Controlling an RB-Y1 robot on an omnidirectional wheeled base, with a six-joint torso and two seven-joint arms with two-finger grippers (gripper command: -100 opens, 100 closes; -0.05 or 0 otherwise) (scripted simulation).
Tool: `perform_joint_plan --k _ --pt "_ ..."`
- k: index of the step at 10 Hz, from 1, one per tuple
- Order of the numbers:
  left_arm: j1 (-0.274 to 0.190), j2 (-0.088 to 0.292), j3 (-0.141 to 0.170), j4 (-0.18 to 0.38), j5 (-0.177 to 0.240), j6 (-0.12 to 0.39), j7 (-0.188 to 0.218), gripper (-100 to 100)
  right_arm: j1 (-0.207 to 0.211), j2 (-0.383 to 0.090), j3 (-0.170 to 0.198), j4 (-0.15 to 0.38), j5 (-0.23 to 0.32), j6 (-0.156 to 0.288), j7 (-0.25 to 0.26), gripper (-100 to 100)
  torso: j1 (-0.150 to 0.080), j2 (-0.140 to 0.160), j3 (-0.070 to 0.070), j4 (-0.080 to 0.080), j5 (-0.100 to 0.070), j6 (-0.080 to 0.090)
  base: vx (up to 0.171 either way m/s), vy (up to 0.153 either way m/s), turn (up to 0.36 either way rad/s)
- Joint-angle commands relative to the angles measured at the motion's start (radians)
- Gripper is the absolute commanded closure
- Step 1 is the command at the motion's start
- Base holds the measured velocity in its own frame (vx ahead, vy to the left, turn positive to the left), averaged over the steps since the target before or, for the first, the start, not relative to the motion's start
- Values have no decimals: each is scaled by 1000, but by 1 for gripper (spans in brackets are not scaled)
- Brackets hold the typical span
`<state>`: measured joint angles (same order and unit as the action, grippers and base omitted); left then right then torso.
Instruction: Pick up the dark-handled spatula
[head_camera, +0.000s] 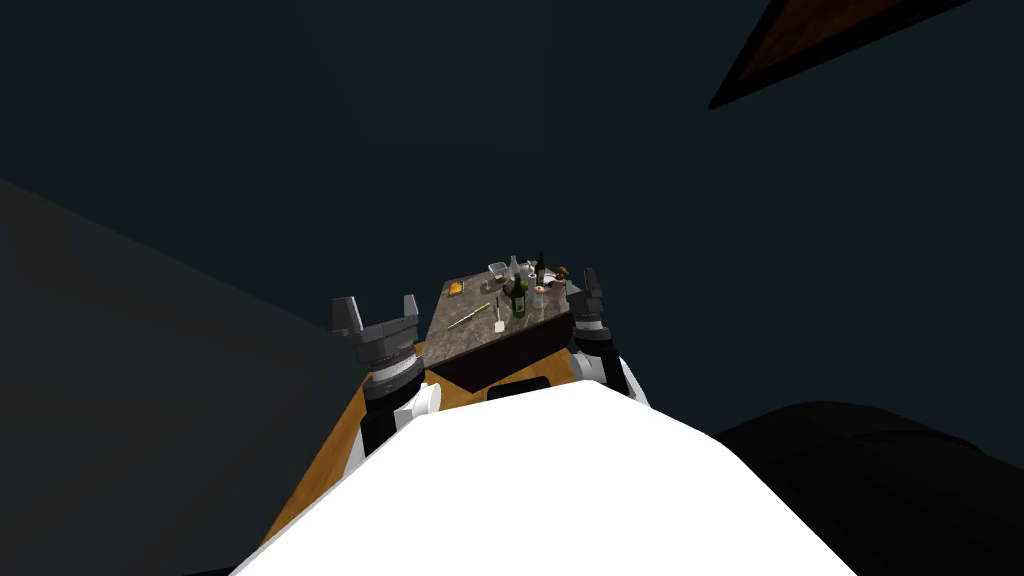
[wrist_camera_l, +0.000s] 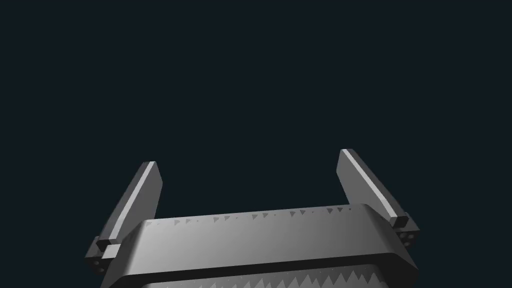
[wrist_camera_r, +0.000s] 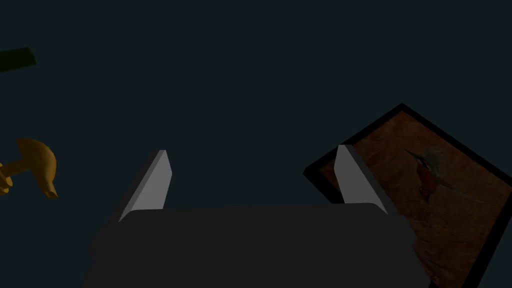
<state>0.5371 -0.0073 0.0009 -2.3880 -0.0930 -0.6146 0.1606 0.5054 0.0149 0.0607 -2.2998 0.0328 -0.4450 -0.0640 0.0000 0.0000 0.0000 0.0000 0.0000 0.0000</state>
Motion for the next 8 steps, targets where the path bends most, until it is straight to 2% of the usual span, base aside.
perform_joint_plan --k 1,3,4,5,6,7,8 --pt "0 0 0 0 0 0 0 0 15 -15 -8 1 -31 6 2 -100 0 0 0 0 0 0 -25 26 137" --pt "0 0 0 0 0 0 0 0 50 -43 -26 3 -91 19 7 -100 2 3 2 1 1 0 -74 51 174" --pt "0 0 0 0 0 0 0 0 50 -43 -26 3 -103 19 7 -100 4 5 3 1 1 0 -65 36 71" --pt "0 0 0 0 0 0 0 0 74 -59 -38 6 -140 29 11 -100 2 5 3 1 1 0 -53 31 186" --pt "0 0 0 0 0 0 0 0 74 -59 -38 6 -153 29 11 -100 2 4 3 1 0 0 -42 20 80" --pt "0 0 0 0 0 0 0 0 104 -76 -51 8 -191 39 14 -100 1 3 2 1 0 0 -54 43 226" --pt "0 0 0 0 0 0 0 0 104 -76 -51 8 -212 39 14 -100 2 4 2 1 0 0 -44 35 99"
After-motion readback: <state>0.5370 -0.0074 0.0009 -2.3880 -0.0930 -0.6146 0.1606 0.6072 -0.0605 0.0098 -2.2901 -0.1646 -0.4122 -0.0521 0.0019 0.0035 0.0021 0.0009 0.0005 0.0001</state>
